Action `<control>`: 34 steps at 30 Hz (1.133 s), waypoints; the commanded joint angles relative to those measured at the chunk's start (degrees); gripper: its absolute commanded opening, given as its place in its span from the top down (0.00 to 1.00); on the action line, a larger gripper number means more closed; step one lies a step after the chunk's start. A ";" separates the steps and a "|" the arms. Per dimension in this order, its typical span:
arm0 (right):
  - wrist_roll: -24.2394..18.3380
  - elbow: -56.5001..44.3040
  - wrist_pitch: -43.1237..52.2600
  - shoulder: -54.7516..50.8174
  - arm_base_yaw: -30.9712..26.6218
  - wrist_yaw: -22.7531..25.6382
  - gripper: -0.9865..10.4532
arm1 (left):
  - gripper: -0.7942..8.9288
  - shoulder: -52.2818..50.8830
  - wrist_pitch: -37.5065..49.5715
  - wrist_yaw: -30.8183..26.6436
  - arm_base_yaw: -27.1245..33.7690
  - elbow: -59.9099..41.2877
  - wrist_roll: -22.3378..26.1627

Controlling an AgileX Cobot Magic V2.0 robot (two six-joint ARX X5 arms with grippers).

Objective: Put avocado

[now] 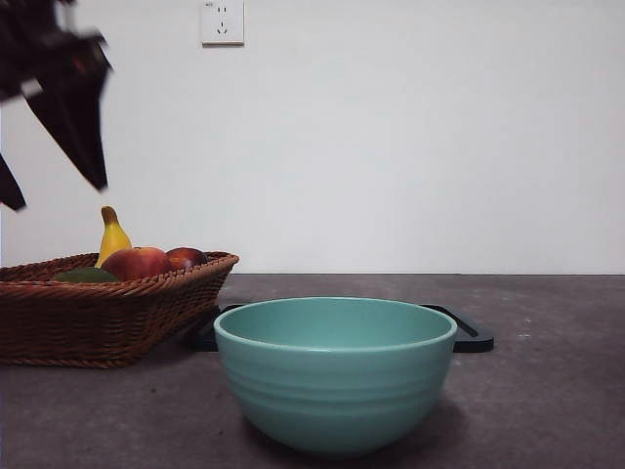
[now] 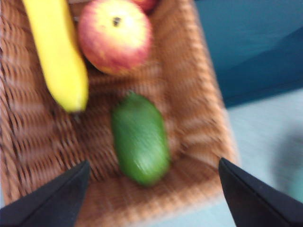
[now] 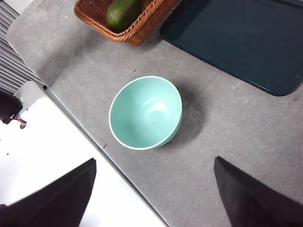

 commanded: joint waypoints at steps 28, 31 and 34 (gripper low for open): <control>0.63 1.07 0.26 0.48 0.26 -0.13 0.57 | 0.68 18.80 8.31 -6.51 -3.06 1.40 1.31; 0.61 1.07 0.28 0.48 0.26 -0.11 0.57 | 0.71 18.80 7.39 -6.51 -3.37 1.40 1.05; 0.63 1.07 0.28 0.48 0.26 -0.11 0.57 | 0.71 18.36 7.28 -6.47 -3.43 1.42 0.66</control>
